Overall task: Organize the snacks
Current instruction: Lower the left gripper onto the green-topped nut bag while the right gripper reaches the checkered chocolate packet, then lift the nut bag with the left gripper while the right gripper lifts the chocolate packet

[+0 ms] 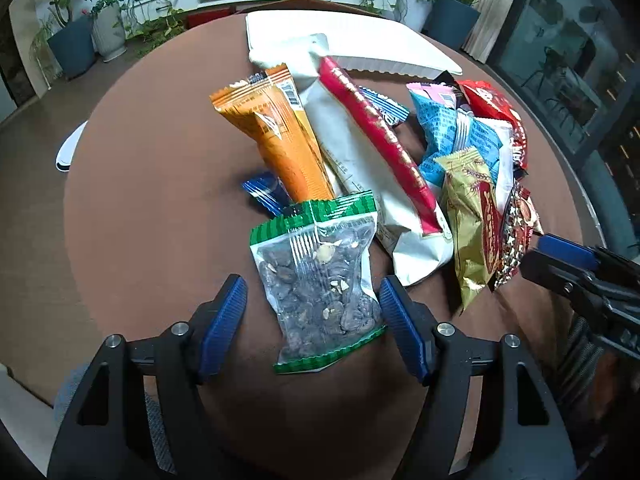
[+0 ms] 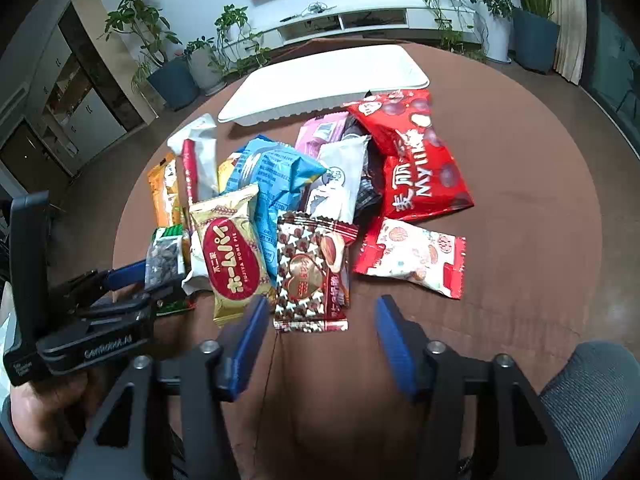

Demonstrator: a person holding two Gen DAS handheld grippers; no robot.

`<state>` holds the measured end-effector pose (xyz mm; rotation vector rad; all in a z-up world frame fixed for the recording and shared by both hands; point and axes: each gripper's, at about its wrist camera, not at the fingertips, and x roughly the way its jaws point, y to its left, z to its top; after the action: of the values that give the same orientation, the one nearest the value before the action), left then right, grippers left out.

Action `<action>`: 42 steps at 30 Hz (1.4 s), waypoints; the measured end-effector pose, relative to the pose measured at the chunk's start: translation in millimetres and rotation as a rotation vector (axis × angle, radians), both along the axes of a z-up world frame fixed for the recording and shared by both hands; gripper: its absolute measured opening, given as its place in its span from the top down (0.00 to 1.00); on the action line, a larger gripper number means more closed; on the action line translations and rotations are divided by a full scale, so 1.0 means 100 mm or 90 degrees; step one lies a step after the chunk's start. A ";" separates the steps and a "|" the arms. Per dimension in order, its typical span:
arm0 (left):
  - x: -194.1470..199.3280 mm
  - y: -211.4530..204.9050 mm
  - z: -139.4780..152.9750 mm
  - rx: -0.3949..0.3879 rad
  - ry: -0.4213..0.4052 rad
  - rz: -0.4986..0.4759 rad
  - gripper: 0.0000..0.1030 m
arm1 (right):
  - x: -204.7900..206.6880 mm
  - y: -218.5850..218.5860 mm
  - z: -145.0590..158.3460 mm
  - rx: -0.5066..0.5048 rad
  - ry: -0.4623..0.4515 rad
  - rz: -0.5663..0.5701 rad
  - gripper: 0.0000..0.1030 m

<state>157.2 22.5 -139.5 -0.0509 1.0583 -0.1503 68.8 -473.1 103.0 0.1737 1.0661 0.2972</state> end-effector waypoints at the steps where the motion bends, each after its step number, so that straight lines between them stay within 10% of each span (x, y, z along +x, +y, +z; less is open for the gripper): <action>1: 0.01 0.02 0.00 -0.013 -0.003 -0.002 0.43 | 0.03 0.01 -0.01 0.002 0.005 0.000 0.45; 3: 0.03 0.04 0.00 -0.027 -0.002 -0.005 0.67 | 0.09 0.04 -0.05 -0.006 0.014 0.001 0.45; 7: 0.05 0.08 -0.01 -0.050 0.002 -0.015 0.76 | 0.20 0.05 -0.12 0.008 0.036 0.000 0.45; 13: 0.02 0.09 -0.01 -0.067 0.001 -0.022 0.79 | 0.27 0.10 -0.13 -0.009 0.027 0.000 0.48; 21: -0.10 0.14 0.06 -0.094 -0.005 -0.028 0.79 | 0.27 -0.07 -0.18 0.021 0.027 -0.011 0.80; 42: -0.30 0.34 0.20 -0.141 -0.022 -0.032 0.81 | -0.02 -0.28 0.13 0.116 -0.023 -0.004 0.86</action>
<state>127.1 56.1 -119.4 -0.2212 1.0050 -0.3118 67.1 -501.3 116.2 0.3331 1.0017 0.3904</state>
